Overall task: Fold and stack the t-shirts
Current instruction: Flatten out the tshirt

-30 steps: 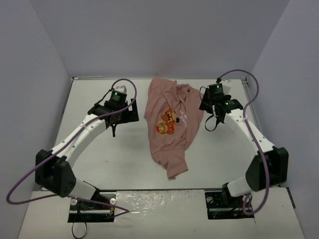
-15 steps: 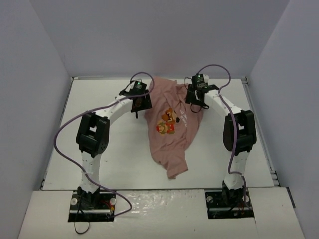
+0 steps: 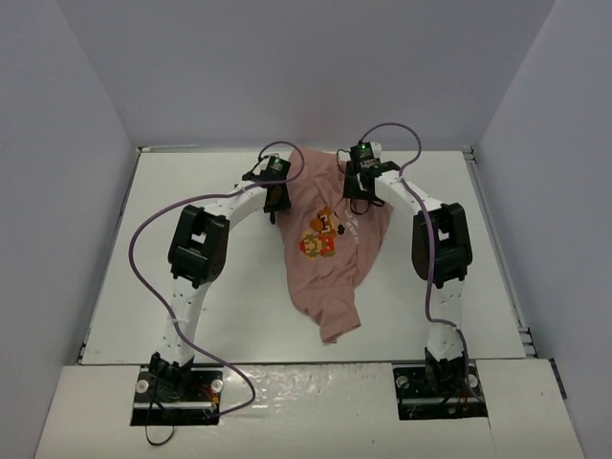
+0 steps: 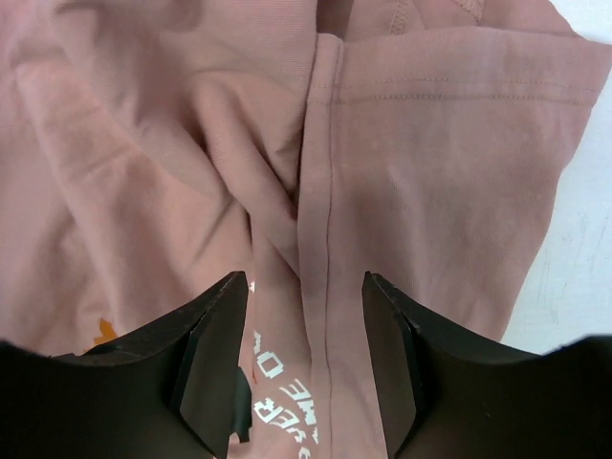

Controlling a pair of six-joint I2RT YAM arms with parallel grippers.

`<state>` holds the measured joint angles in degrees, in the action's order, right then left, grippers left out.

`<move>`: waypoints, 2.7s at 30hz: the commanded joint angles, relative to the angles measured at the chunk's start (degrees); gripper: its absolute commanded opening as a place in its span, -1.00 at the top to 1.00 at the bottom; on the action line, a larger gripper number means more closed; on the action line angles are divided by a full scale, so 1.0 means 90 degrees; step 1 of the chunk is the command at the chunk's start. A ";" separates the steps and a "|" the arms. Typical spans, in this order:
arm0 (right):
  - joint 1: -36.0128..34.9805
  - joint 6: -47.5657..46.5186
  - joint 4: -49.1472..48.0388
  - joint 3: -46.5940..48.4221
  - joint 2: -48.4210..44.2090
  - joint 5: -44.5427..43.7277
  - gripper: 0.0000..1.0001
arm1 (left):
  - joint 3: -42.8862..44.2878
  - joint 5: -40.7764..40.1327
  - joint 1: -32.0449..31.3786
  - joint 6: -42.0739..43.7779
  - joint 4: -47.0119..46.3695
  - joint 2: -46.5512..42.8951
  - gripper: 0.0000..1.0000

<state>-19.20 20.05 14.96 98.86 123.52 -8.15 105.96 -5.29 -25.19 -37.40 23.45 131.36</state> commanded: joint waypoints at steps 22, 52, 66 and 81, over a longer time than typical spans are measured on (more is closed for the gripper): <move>0.0290 0.0511 -0.0266 -0.1905 -0.2673 -0.1705 1.00 | 0.1125 -0.0968 0.1074 0.1852 0.0680 -0.0260 1.00; 0.0213 0.0687 0.0421 -0.4268 -0.4394 -0.0364 0.39 | -0.1064 0.0278 0.0555 0.1910 0.1267 -0.2898 -0.14; 0.0102 0.0625 -0.0691 -0.3373 -0.1826 0.0194 0.48 | -0.1327 -0.0232 -0.0113 0.1255 0.1213 -0.1339 0.10; 0.0541 0.0215 -0.0461 -0.3057 -0.3041 -0.0392 0.03 | -0.0832 -0.0580 0.0279 0.1740 0.1554 -0.3062 -0.25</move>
<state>-16.39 21.97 9.97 74.27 107.67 -7.93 101.21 -8.48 -23.51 -21.69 36.80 119.70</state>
